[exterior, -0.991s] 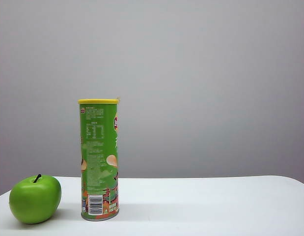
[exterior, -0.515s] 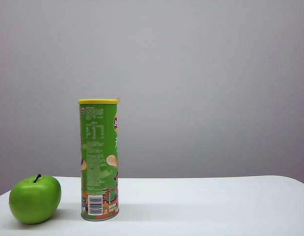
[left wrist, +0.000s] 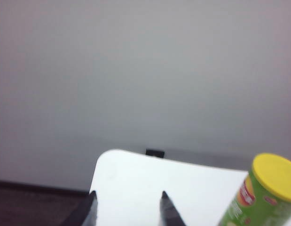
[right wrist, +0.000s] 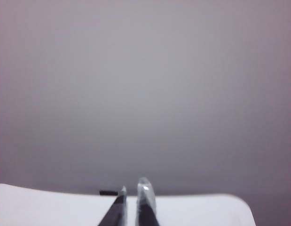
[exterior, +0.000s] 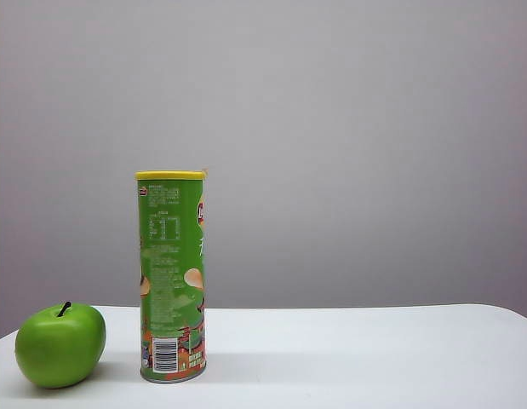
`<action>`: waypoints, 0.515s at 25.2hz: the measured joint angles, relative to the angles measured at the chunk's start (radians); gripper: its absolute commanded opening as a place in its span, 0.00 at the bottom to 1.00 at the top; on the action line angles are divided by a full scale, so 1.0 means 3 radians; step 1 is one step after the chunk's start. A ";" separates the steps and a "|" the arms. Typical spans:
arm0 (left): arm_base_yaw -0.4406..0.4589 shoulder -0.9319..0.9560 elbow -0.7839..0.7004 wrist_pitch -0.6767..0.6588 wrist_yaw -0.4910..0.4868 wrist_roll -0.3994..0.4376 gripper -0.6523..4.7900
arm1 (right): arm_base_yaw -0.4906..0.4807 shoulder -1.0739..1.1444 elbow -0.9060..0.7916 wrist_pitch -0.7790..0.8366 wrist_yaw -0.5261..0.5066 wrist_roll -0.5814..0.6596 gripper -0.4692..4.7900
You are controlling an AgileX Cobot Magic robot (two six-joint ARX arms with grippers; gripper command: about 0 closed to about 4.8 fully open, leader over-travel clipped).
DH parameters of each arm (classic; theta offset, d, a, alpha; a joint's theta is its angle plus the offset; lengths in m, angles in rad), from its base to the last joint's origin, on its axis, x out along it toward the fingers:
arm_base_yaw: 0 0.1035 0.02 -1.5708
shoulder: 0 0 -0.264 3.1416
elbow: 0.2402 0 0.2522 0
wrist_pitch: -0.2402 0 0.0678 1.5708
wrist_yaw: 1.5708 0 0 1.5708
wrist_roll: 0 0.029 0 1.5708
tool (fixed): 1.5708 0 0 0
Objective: Pick up the green bucket of chips from the desk, place it near the apple, and finally stand it up.
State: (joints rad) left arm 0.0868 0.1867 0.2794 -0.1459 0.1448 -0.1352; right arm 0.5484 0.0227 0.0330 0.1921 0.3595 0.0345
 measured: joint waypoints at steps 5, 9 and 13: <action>0.0001 -0.0001 -0.0449 0.0486 -0.0123 -0.0034 0.33 | -0.0626 -0.0004 -0.0086 0.0005 -0.0163 0.0145 0.19; 0.0003 0.0000 -0.0671 0.0693 -0.0104 0.0004 0.20 | -0.1272 -0.0003 -0.0086 0.0003 -0.0651 0.0242 0.16; 0.0000 -0.0001 -0.0753 0.0791 -0.0029 0.0112 0.11 | -0.1743 0.0006 -0.0086 -0.0161 -0.1385 0.0336 0.08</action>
State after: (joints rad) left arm 0.0868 0.1864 0.0536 0.0914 0.1360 -0.1017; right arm 0.0254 0.0246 0.0071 0.1436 -0.0559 0.1352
